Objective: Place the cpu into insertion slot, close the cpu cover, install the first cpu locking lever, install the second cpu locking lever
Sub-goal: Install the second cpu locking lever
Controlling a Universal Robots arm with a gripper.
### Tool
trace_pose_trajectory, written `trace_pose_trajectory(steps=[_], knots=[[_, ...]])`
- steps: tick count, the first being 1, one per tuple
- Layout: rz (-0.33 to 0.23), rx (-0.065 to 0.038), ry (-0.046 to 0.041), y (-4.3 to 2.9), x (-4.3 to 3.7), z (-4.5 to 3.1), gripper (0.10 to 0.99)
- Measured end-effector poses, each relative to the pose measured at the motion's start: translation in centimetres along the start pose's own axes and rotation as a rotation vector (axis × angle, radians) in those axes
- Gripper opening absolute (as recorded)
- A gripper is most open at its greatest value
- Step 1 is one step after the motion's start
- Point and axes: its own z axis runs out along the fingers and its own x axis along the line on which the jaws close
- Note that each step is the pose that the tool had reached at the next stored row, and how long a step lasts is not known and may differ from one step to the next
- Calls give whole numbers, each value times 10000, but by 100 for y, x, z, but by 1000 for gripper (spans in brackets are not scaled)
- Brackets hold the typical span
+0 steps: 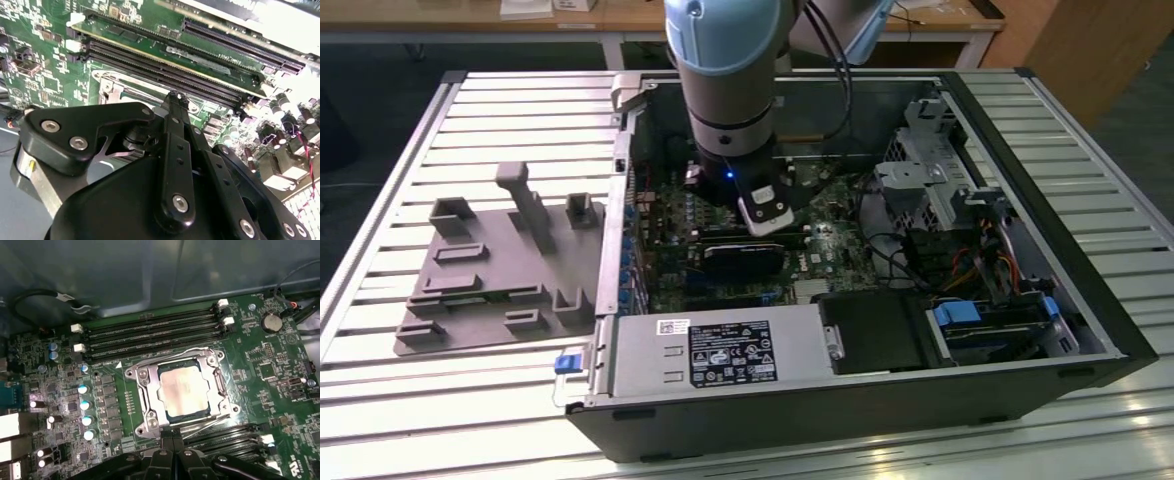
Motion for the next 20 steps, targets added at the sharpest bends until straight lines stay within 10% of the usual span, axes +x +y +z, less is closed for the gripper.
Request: trace_pose_trajectory(steps=[20], knots=[[-30, -627, 164, -113, 161, 108, 106]])
